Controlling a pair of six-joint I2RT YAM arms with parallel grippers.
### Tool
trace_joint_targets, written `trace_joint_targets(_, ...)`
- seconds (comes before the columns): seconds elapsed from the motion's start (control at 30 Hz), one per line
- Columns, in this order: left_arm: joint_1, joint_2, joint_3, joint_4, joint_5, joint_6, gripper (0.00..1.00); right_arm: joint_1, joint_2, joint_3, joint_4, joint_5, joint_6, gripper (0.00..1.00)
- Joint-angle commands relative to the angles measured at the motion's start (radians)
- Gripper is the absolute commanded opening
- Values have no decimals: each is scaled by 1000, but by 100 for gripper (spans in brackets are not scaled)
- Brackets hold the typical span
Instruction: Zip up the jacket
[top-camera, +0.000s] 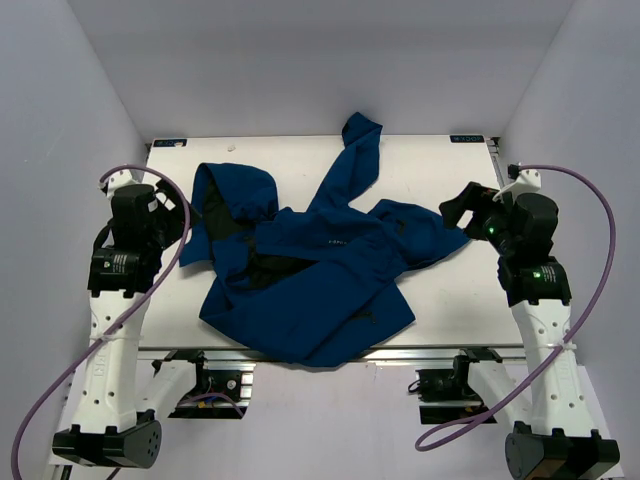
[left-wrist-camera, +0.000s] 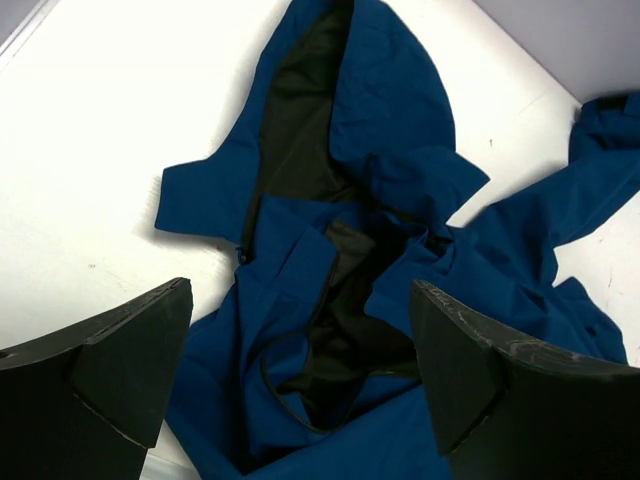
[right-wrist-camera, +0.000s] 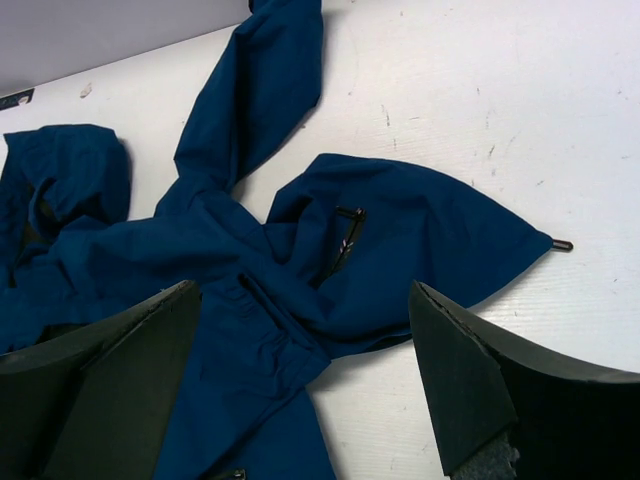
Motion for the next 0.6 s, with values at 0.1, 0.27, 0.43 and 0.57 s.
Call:
trace_joint_targets(0.1, 2, -3, 17, -18, 28, -4, 98, -4, -56, -1, 54, -37, 2, 89)
trace_joint_targets(0.27, 0, 13, -35, -19, 88, -27, 98, -5, -52, -20, 57, -101, -24, 89)
trace_joint_targets(0.43, 0, 13, -182, -33, 163, -55, 98, -5, 24, -12, 48, -253, -41, 89)
trace_joint_targets(0.57, 2, 2, -368, -48, 214, -98, 98, 6, 112, -53, 103, -340, -38, 89)
